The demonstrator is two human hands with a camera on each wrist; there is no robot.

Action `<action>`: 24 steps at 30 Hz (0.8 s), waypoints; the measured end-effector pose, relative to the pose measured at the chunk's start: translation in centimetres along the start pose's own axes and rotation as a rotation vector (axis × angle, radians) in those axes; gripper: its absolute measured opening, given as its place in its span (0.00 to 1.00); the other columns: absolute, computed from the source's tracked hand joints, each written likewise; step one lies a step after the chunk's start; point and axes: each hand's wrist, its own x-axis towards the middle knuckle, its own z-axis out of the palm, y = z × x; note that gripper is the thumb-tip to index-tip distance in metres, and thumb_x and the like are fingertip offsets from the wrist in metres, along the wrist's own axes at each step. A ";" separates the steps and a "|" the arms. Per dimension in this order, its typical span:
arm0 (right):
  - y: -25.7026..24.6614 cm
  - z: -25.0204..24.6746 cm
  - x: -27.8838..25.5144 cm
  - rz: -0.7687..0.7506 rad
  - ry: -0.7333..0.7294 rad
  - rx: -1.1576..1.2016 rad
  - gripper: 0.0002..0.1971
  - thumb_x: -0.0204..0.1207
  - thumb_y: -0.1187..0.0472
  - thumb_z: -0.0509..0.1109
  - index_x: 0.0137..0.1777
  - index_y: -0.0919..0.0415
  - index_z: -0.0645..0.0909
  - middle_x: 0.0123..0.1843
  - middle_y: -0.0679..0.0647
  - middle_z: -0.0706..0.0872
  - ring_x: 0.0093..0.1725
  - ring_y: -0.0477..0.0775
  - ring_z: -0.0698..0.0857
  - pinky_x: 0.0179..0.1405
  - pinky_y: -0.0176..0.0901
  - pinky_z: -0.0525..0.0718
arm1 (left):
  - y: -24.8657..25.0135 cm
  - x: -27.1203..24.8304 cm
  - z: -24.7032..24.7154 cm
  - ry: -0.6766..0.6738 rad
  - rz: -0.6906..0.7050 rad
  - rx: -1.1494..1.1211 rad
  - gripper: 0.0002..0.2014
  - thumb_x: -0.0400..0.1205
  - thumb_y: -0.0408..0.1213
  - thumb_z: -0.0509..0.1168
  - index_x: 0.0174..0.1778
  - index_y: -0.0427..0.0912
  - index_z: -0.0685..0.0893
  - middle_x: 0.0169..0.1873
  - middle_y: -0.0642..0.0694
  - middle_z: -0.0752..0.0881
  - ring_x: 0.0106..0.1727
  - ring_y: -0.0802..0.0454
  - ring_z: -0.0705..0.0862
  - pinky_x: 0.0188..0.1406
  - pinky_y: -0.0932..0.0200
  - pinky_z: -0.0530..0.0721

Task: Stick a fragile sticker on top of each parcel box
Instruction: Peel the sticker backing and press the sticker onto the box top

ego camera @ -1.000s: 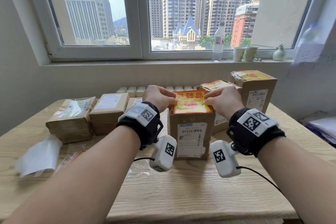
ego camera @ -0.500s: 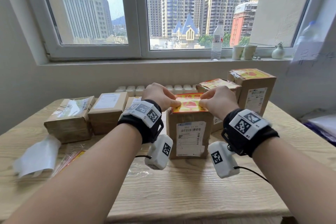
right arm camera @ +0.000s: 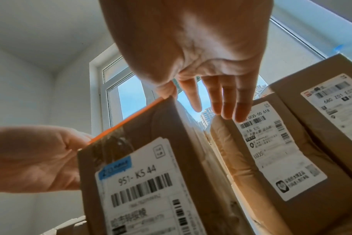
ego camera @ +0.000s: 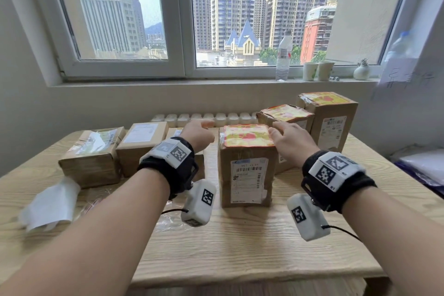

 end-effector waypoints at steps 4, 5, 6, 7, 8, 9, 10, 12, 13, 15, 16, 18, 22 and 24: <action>0.4 0.4 -0.8 0.073 0.059 0.096 0.18 0.84 0.48 0.56 0.64 0.56 0.79 0.62 0.57 0.84 0.59 0.58 0.82 0.60 0.54 0.81 | 0.0 -1.1 0.3 -0.194 -0.032 -0.078 0.44 0.70 0.15 0.65 0.82 0.44 0.61 0.74 0.41 0.71 0.65 0.45 0.78 0.57 0.50 0.85; 0.4 0.6 -0.9 0.086 0.046 0.127 0.17 0.83 0.48 0.57 0.62 0.56 0.80 0.58 0.56 0.84 0.56 0.58 0.84 0.57 0.57 0.84 | 0.0 -1.4 0.5 -0.252 -0.028 -0.061 0.47 0.69 0.15 0.67 0.82 0.45 0.58 0.76 0.42 0.70 0.66 0.44 0.78 0.59 0.48 0.84; 0.4 0.9 -1.0 0.093 0.038 0.152 0.16 0.83 0.47 0.58 0.60 0.56 0.80 0.56 0.55 0.85 0.53 0.59 0.85 0.55 0.58 0.86 | 0.0 -1.7 0.8 -0.293 -0.027 -0.039 0.49 0.69 0.16 0.69 0.83 0.45 0.55 0.77 0.43 0.70 0.66 0.43 0.79 0.61 0.48 0.83; 0.3 1.1 -1.0 0.095 0.040 0.170 0.16 0.83 0.47 0.59 0.59 0.56 0.80 0.54 0.54 0.84 0.52 0.59 0.86 0.54 0.59 0.86 | -0.1 -1.7 1.0 -0.304 -0.030 -0.010 0.50 0.69 0.17 0.71 0.83 0.45 0.52 0.77 0.43 0.70 0.66 0.44 0.79 0.62 0.48 0.82; 0.3 1.1 -1.0 0.089 0.048 0.186 0.15 0.83 0.47 0.59 0.58 0.56 0.81 0.53 0.54 0.84 0.52 0.59 0.86 0.54 0.59 0.87 | -0.3 -1.7 1.3 -0.285 -0.032 0.015 0.52 0.68 0.19 0.73 0.84 0.44 0.51 0.77 0.43 0.70 0.66 0.44 0.78 0.62 0.50 0.81; 0.2 1.2 -0.9 0.083 0.059 0.206 0.15 0.82 0.47 0.60 0.56 0.55 0.81 0.53 0.54 0.85 0.52 0.58 0.86 0.54 0.59 0.87 | -0.4 -1.4 1.5 -0.250 -0.036 0.028 0.54 0.67 0.21 0.75 0.84 0.43 0.49 0.77 0.43 0.69 0.68 0.44 0.77 0.62 0.53 0.80; 0.1 1.3 -0.7 0.075 0.070 0.229 0.14 0.82 0.46 0.60 0.54 0.54 0.81 0.53 0.53 0.85 0.51 0.57 0.86 0.54 0.58 0.87 | -0.6 -1.1 1.7 -0.215 -0.037 0.031 0.57 0.66 0.24 0.77 0.84 0.44 0.47 0.78 0.42 0.68 0.71 0.44 0.75 0.64 0.55 0.78; 0.1 1.5 -0.3 0.072 0.070 0.269 0.11 0.82 0.46 0.61 0.50 0.52 0.79 0.51 0.53 0.86 0.50 0.57 0.87 0.52 0.58 0.88 | -1.0 -0.5 2.1 -0.173 -0.037 0.026 0.61 0.63 0.27 0.80 0.84 0.45 0.46 0.78 0.43 0.68 0.74 0.44 0.72 0.67 0.54 0.75; 0.2 1.5 -0.1 0.078 0.066 0.285 0.11 0.82 0.47 0.61 0.50 0.52 0.79 0.50 0.53 0.86 0.48 0.57 0.87 0.51 0.58 0.88 | -1.2 -0.1 2.3 -0.161 -0.038 0.017 0.62 0.61 0.28 0.81 0.84 0.47 0.46 0.77 0.44 0.68 0.74 0.44 0.72 0.69 0.52 0.75; 0.4 1.4 0.4 0.062 0.111 0.300 0.07 0.82 0.51 0.62 0.49 0.51 0.80 0.49 0.53 0.87 0.49 0.57 0.88 0.50 0.58 0.88 | -1.5 0.8 2.6 -0.149 -0.042 -0.011 0.64 0.59 0.29 0.82 0.84 0.50 0.45 0.77 0.44 0.69 0.73 0.44 0.73 0.70 0.48 0.76; 0.7 1.3 0.7 0.041 0.169 0.290 0.06 0.82 0.54 0.63 0.50 0.50 0.82 0.49 0.53 0.87 0.50 0.57 0.88 0.52 0.57 0.88 | -1.6 1.2 2.7 -0.145 -0.041 -0.027 0.65 0.58 0.29 0.82 0.84 0.51 0.45 0.77 0.44 0.69 0.73 0.44 0.73 0.70 0.47 0.77; 1.3 0.6 1.4 0.002 0.287 0.193 0.09 0.78 0.60 0.67 0.55 0.50 0.84 0.55 0.52 0.87 0.54 0.56 0.86 0.58 0.54 0.85 | -1.5 2.1 3.0 -0.142 -0.038 -0.056 0.66 0.56 0.28 0.82 0.83 0.52 0.46 0.77 0.44 0.68 0.73 0.44 0.73 0.69 0.46 0.77; 2.3 -0.4 3.5 -0.067 0.282 -0.115 0.24 0.73 0.65 0.70 0.68 0.48 0.79 0.71 0.51 0.76 0.66 0.57 0.79 0.63 0.50 0.79 | -1.3 4.5 3.7 -0.138 -0.031 -0.053 0.66 0.54 0.29 0.82 0.83 0.54 0.49 0.75 0.45 0.70 0.72 0.45 0.73 0.69 0.49 0.76; 2.7 -0.3 4.8 -0.066 0.230 -0.221 0.23 0.73 0.62 0.71 0.69 0.49 0.79 0.71 0.51 0.76 0.65 0.58 0.81 0.61 0.50 0.79 | -1.0 5.8 4.0 -0.141 -0.035 -0.058 0.64 0.56 0.27 0.82 0.83 0.52 0.49 0.74 0.45 0.71 0.72 0.45 0.73 0.67 0.52 0.76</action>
